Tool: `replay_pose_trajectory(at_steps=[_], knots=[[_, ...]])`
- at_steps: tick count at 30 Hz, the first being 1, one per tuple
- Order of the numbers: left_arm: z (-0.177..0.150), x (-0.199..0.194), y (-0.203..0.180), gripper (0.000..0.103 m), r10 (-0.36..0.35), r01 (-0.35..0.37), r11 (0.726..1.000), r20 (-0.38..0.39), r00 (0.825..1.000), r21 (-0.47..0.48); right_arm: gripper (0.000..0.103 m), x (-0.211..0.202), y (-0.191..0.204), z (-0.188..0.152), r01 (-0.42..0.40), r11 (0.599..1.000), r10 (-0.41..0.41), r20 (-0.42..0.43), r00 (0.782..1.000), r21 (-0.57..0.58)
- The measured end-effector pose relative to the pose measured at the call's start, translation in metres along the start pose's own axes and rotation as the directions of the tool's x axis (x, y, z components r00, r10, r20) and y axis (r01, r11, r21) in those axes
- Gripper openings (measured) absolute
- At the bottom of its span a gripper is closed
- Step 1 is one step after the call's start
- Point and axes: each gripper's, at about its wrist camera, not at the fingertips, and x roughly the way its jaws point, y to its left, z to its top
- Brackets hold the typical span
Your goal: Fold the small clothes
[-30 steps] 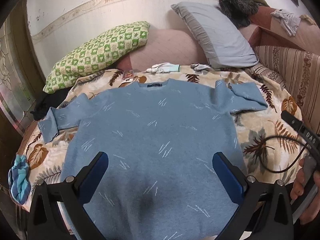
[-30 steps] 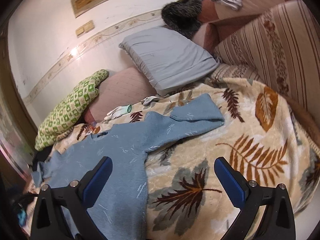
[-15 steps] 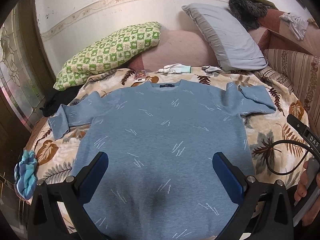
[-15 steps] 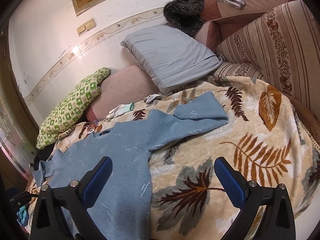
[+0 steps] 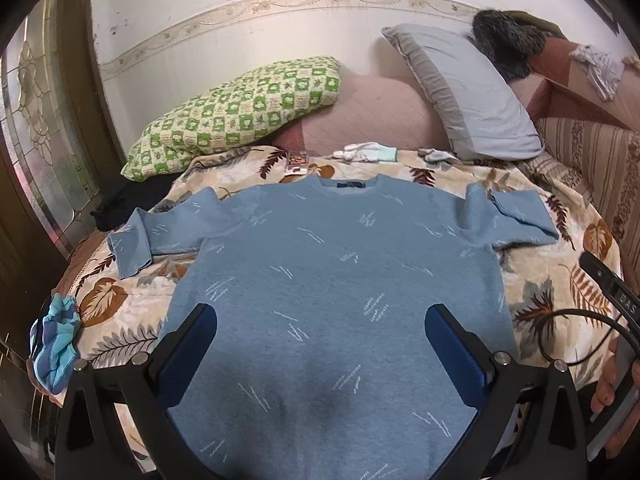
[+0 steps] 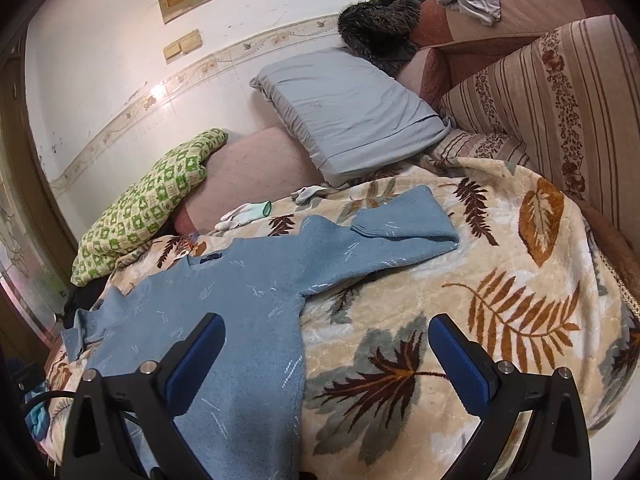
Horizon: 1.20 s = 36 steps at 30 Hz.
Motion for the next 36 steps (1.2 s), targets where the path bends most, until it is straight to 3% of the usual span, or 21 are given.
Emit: replay_pose_trajectory(at_steps=[7,13,15,20,22,23,27,28,30,33,36], knots=[[0.014,0.023,0.016,0.103,0.028,-0.026,0.999,0.037,0.999,-0.047,0.103,0.001,-0.023,0.009,-0.001,0.996,0.001,-0.005,1.000,0.088],[0.032,0.054,0.028,0.103,0.055,-0.047,0.994,0.071,0.996,-0.100,0.101,0.024,-0.063,0.037,-0.103,0.957,0.106,0.001,0.994,0.271],[0.036,0.068,0.030,0.103,0.055,-0.046,0.992,0.072,0.996,-0.119,0.096,0.039,-0.073,0.047,-0.171,0.926,0.175,0.019,0.984,0.336],[0.051,0.112,0.027,0.103,0.060,-0.051,0.986,0.051,0.997,-0.160,0.062,0.094,-0.090,0.051,-0.256,0.820,0.319,-0.037,0.947,0.513],[0.057,0.125,0.024,0.103,0.065,-0.055,0.985,0.054,0.996,-0.166,0.056,0.111,-0.095,0.053,-0.246,0.797,0.328,-0.054,0.943,0.551],[0.059,0.133,0.022,0.103,0.071,-0.060,0.985,0.058,0.996,-0.161,0.056,0.120,-0.097,0.056,-0.217,0.807,0.301,-0.067,0.951,0.549],[0.054,0.154,0.019,0.103,0.074,-0.067,0.987,0.044,0.996,-0.143,0.056,0.141,-0.099,0.081,-0.105,0.879,0.169,-0.099,0.981,0.465],[0.051,0.162,0.019,0.103,0.070,-0.066,0.989,0.022,0.997,-0.133,0.056,0.147,-0.093,0.089,-0.027,0.921,0.081,-0.123,0.989,0.388],[0.047,0.173,0.018,0.103,0.061,-0.063,0.992,-0.015,0.998,-0.113,0.056,0.165,-0.078,0.100,0.045,0.974,-0.009,-0.160,0.987,0.223],[0.044,0.184,0.017,0.103,0.085,-0.087,0.993,-0.027,0.996,-0.078,0.056,0.201,-0.052,0.103,0.063,0.997,-0.049,-0.226,0.973,0.055],[0.039,0.195,0.019,0.103,0.102,-0.105,0.993,-0.051,0.993,-0.057,0.056,0.235,-0.029,0.104,0.092,0.990,-0.116,-0.253,0.960,-0.104]])
